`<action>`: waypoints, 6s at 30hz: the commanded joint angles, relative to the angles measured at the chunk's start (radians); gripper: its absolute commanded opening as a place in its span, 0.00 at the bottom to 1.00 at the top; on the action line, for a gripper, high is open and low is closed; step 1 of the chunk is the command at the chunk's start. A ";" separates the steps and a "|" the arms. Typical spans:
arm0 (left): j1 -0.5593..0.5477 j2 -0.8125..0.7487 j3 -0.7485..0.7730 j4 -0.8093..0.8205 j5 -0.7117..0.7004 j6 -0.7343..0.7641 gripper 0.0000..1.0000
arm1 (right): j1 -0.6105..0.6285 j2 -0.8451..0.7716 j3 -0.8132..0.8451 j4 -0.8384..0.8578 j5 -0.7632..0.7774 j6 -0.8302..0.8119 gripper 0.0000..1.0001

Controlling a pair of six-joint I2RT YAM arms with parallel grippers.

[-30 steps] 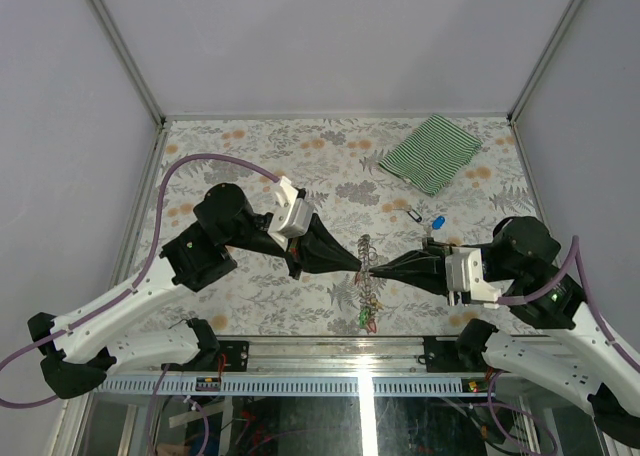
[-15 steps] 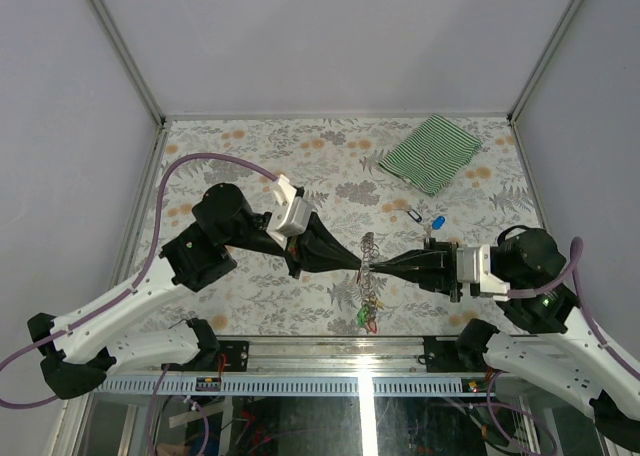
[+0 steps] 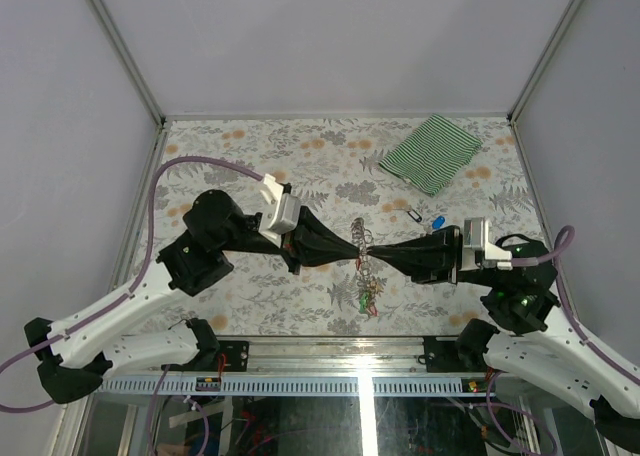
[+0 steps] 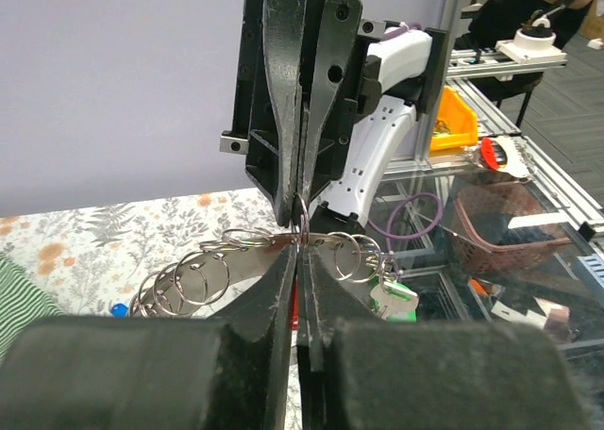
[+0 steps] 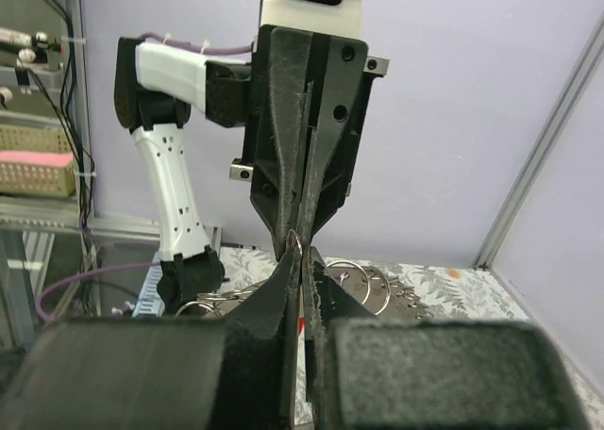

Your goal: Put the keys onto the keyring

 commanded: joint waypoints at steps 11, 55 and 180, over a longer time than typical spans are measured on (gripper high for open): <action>-0.003 -0.116 -0.084 0.161 -0.162 -0.036 0.26 | 0.001 -0.005 -0.053 0.293 0.215 0.143 0.00; -0.002 0.004 -0.096 0.335 -0.141 -0.129 0.27 | 0.001 0.029 -0.047 0.338 0.114 0.105 0.00; -0.031 0.272 0.545 -0.966 -0.174 0.359 0.00 | 0.001 0.300 0.412 -0.765 -0.045 0.008 0.38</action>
